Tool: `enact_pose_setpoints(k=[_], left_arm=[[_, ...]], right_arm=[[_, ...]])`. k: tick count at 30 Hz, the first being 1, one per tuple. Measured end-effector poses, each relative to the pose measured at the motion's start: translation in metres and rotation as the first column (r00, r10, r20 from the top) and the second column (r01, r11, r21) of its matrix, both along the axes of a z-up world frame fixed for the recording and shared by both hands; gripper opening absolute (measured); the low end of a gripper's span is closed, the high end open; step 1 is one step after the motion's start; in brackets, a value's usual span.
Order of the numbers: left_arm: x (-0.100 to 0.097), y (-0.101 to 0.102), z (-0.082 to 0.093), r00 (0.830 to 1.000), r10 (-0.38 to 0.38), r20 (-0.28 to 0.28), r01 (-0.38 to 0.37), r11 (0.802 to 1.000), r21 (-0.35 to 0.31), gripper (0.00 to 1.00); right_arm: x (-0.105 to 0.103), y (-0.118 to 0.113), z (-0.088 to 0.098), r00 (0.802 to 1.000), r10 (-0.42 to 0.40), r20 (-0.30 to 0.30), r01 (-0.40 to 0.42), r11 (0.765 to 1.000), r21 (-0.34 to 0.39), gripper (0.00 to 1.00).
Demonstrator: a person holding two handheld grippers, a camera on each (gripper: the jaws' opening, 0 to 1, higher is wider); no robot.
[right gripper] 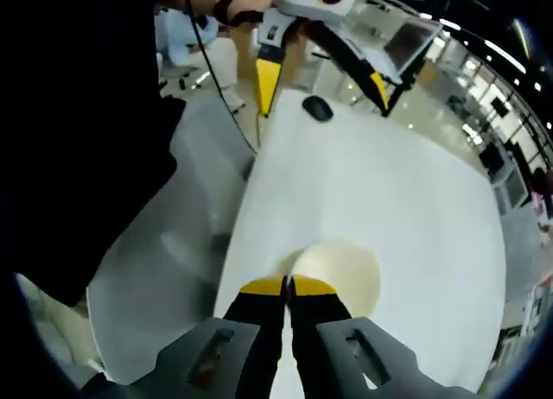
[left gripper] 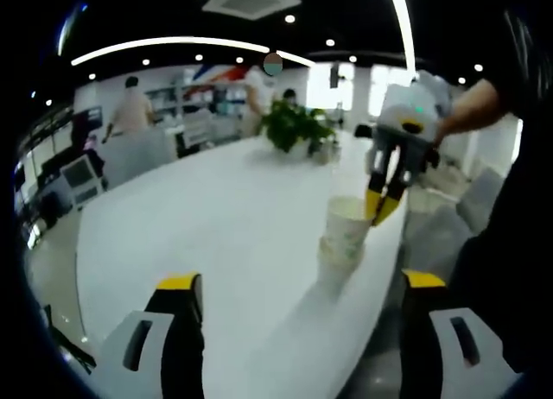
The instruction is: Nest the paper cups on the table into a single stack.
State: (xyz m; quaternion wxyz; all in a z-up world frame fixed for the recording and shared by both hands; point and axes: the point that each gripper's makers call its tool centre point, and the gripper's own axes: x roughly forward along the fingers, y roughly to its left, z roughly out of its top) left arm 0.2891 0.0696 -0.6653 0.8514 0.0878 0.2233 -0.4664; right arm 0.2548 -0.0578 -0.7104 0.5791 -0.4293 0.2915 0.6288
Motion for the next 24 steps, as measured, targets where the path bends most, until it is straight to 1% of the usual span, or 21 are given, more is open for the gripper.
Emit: enact_pose_setpoints(k=[2, 5, 6, 11, 18, 21, 24], left_arm=[[-0.002, 0.0, -0.002, 1.0, -0.003, -0.006, 0.003, 1.0, 0.005, 0.92], [-0.004, 0.0, -0.001, 1.0, -0.006, -0.005, 0.006, 1.0, 0.007, 0.92], [-0.004, 0.0, 0.0, 1.0, -0.003, -0.006, 0.003, 1.0, -0.002, 0.92], [-0.002, 0.003, -0.001, 1.0, 0.007, -0.009, -0.007, 1.0, 0.001, 0.91], [-0.005, 0.003, -0.004, 1.0, 0.006, -0.019, -0.006, 1.0, -0.001, 0.91], [-0.005, 0.003, -0.002, 1.0, 0.01, -0.013, -0.01, 1.0, -0.014, 0.9], [-0.005, 0.004, -0.005, 1.0, 0.016, -0.026, -0.016, 1.0, -0.013, 0.9]], right_arm=[[0.001, 0.001, -0.004, 1.0, 0.003, 0.001, -0.003, 1.0, -0.004, 0.0], [0.005, 0.0, -0.01, 1.0, 0.02, 0.022, -0.019, 0.999, -0.027, 0.0], [0.006, 0.001, -0.011, 0.999, 0.025, 0.022, -0.025, 0.999, -0.028, 0.0], [0.007, 0.0, -0.019, 0.999, 0.03, 0.016, -0.029, 0.999, -0.046, 0.0], [0.004, 0.0, -0.024, 0.999, 0.045, 0.013, -0.044, 0.998, -0.052, 0.0], [0.003, 0.001, -0.025, 0.999, 0.045, 0.01, -0.044, 0.998, -0.051, 0.0], [0.004, 0.001, -0.026, 0.999, 0.048, 0.009, -0.047, 0.997, -0.053, 0.0]])
